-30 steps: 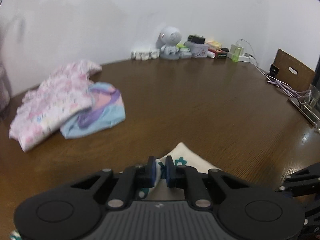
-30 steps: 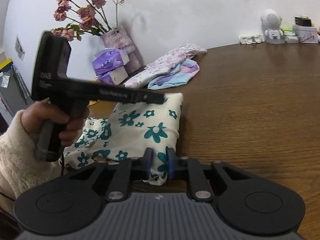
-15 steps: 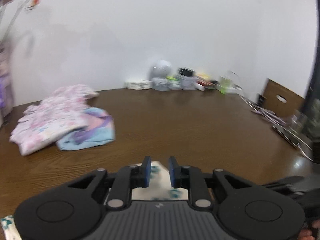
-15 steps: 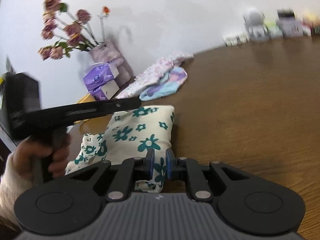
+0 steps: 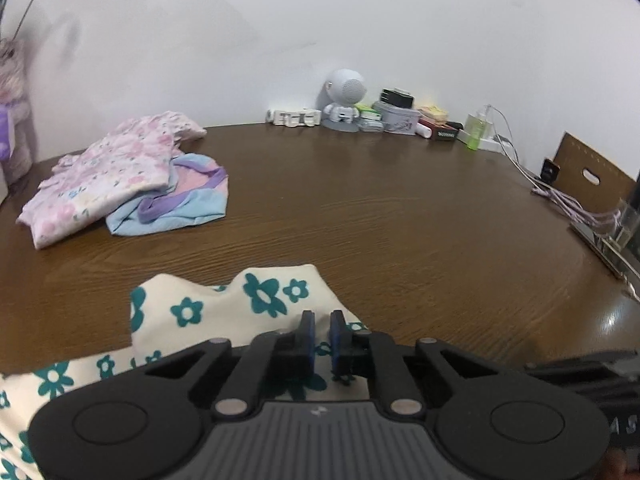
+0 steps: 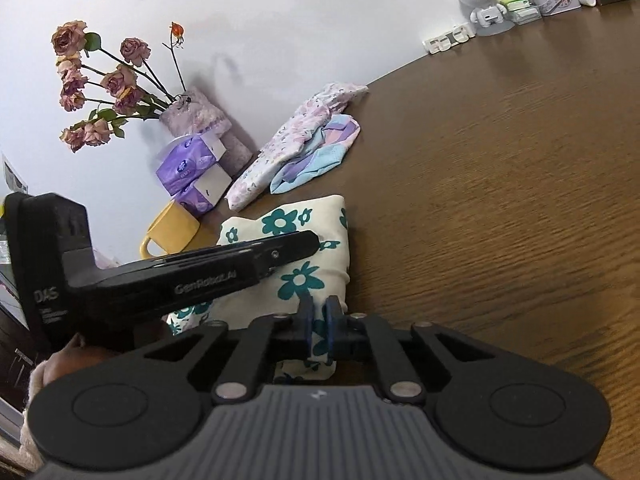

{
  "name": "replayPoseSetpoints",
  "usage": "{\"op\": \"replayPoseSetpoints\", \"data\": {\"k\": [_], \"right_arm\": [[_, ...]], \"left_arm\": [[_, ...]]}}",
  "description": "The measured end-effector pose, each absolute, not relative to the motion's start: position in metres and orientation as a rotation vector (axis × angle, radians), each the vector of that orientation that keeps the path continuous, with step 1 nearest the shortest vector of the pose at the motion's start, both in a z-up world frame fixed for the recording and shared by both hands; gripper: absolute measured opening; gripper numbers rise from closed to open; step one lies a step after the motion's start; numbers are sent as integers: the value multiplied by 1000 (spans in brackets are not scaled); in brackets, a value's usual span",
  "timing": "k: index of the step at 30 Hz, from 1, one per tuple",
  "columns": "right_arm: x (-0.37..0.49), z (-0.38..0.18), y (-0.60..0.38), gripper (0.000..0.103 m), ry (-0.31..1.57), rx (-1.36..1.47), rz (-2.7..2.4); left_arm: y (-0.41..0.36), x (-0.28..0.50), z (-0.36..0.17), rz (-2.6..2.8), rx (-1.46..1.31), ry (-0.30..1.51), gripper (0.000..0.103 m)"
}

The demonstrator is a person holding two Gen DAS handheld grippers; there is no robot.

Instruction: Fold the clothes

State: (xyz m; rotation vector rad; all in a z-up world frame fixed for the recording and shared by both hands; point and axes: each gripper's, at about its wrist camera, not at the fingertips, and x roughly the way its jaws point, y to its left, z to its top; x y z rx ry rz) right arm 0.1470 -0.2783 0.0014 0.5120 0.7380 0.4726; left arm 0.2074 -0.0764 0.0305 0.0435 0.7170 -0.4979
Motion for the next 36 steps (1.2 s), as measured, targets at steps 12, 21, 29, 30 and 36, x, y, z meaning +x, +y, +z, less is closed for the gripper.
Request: {"op": "replayPoseSetpoints", "data": {"k": [12, 21, 29, 30, 36], "right_arm": [[153, 0, -288, 38, 725, 587, 442], [150, -7, -284, 4, 793, 659, 497], [133, -5, -279, 6, 837, 657, 478], [133, -4, -281, 8, 818, 659, 469], [153, 4, -281, 39, 751, 656, 457]], "left_arm": [[-61, 205, 30, -492, -63, 705, 7], [-58, 204, 25, -449, -72, 689, 3], [-51, 197, 31, -463, -120, 684, 4], [-47, 193, 35, -479, -140, 674, 6], [-21, 165, 48, -446, -168, 615, 25]]}}
